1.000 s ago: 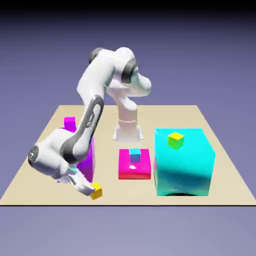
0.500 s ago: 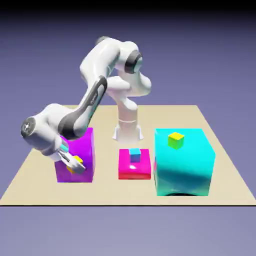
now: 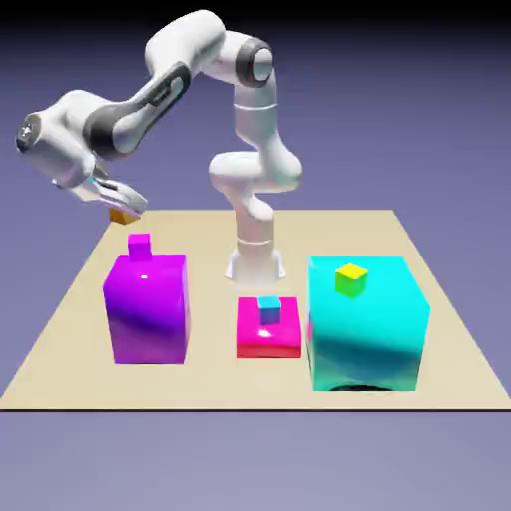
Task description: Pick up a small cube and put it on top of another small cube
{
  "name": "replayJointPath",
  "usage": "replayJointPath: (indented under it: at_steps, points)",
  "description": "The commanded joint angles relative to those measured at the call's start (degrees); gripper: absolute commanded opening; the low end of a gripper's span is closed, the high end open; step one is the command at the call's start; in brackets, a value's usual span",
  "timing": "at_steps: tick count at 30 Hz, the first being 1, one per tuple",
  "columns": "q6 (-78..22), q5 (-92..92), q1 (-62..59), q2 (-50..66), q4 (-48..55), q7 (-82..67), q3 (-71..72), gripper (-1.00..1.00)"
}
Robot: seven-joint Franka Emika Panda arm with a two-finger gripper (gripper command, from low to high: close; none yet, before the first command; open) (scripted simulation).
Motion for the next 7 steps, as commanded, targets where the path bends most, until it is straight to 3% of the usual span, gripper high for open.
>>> replayJointPath:
  at_steps: [1,3,4,7]
  points:
    - [1.60,-0.35,0.11,-0.62,-2.08,0.34,0.03,-1.00]
    - [4.58,-0.81,0.27,-1.78,-5.95,1.01,0.07,-1.00]
    - [4.58,-0.81,0.27,-1.78,-5.95,1.01,0.07,1.00]
    - [1.40,-0.32,0.10,-0.54,-1.81,0.29,0.02,1.00]
